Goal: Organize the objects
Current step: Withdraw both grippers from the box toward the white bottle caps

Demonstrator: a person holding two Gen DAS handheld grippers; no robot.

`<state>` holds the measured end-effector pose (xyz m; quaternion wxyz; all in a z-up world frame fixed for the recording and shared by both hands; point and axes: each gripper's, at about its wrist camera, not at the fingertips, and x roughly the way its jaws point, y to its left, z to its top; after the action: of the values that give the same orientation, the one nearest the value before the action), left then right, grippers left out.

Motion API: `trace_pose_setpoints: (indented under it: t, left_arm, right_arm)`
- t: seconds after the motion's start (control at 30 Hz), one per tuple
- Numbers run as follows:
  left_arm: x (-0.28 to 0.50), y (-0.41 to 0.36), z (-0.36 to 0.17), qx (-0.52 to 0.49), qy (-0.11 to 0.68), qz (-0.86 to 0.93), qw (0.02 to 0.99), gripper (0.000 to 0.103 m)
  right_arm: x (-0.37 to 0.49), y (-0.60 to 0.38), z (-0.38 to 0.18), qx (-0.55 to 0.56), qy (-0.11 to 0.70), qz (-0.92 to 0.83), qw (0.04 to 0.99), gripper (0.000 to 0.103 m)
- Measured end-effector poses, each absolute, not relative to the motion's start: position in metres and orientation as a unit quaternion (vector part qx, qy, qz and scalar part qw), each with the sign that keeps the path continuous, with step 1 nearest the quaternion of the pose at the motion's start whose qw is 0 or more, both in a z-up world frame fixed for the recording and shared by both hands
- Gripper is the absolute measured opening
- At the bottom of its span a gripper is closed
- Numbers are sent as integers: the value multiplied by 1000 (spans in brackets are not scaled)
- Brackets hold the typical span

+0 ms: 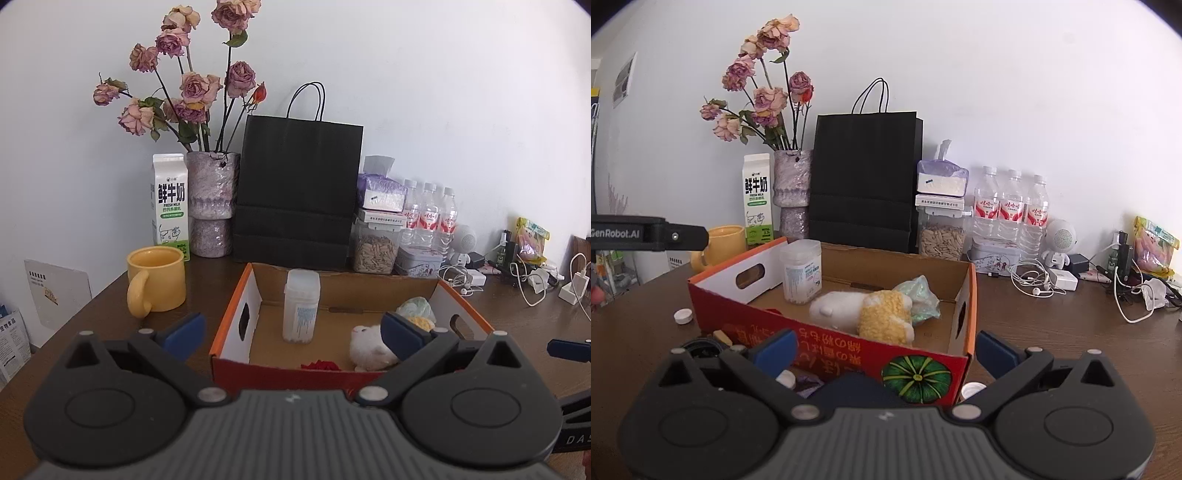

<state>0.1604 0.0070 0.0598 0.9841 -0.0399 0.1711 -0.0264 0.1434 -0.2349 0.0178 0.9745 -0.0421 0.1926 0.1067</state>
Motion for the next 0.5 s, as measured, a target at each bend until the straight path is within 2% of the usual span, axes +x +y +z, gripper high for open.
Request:
trace_pose_setpoints:
  t: [0.5]
  left_arm:
    - [109,30,38,-40,223,-15,974,103]
  right_arm:
    - [89,-261,4,-60,215,117,968,103]
